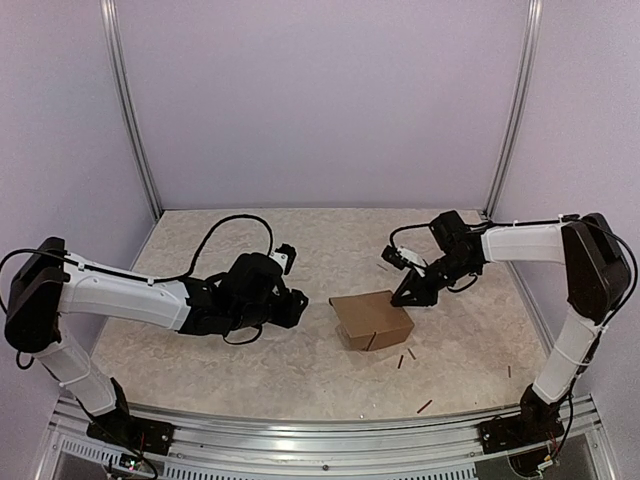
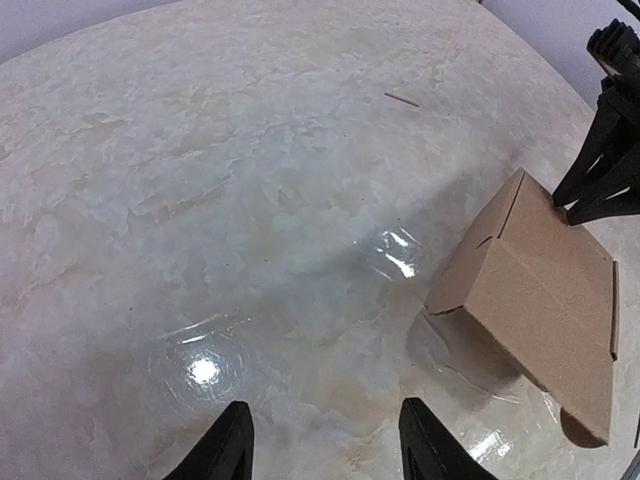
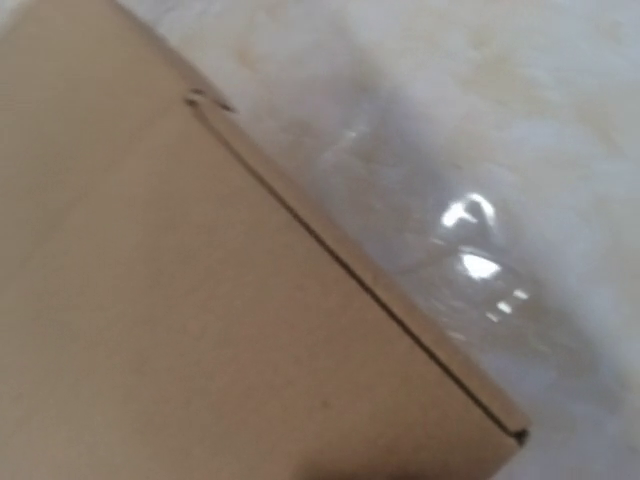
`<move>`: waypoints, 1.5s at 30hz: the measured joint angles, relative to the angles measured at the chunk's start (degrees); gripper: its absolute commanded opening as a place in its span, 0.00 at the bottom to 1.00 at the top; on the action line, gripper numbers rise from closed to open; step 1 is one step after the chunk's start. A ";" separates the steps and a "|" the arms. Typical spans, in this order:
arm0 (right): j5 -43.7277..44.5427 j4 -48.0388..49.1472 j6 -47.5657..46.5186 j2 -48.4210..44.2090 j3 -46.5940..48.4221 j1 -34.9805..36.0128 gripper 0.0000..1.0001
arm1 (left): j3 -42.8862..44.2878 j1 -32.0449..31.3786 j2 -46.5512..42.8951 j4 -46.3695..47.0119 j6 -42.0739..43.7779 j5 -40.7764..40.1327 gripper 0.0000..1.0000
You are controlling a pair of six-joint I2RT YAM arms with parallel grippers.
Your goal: Fold the paper box
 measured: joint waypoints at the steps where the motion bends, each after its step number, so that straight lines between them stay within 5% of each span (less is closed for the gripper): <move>1: -0.11 -0.02 0.00 0.00 0.00 -0.55 0.16 | 0.00 0.11 -0.02 -0.02 0.09 -0.11 0.49; 16: -0.02 -1.77 -0.26 2.45 -0.83 -7.08 0.19 | -0.39 0.63 1.62 1.66 1.99 1.38 0.48; 30: 0.35 -2.19 0.96 6.78 -0.66 -7.13 0.26 | 7.80 4.35 10.93 2.05 8.79 8.48 0.50; 35: 2.34 -2.25 2.08 6.58 -0.13 -8.35 0.35 | 13.88 7.91 15.52 3.26 11.10 12.96 0.51; 42: 7.19 -2.34 3.50 -5.25 -3.45 -15.58 0.54 | 27.56 12.26 24.30 3.17 12.20 20.09 0.51; 45: 8.35 -2.69 3.13 -14.10 -5.88 -16.20 0.56 | 32.76 12.87 27.67 2.86 12.85 22.73 0.50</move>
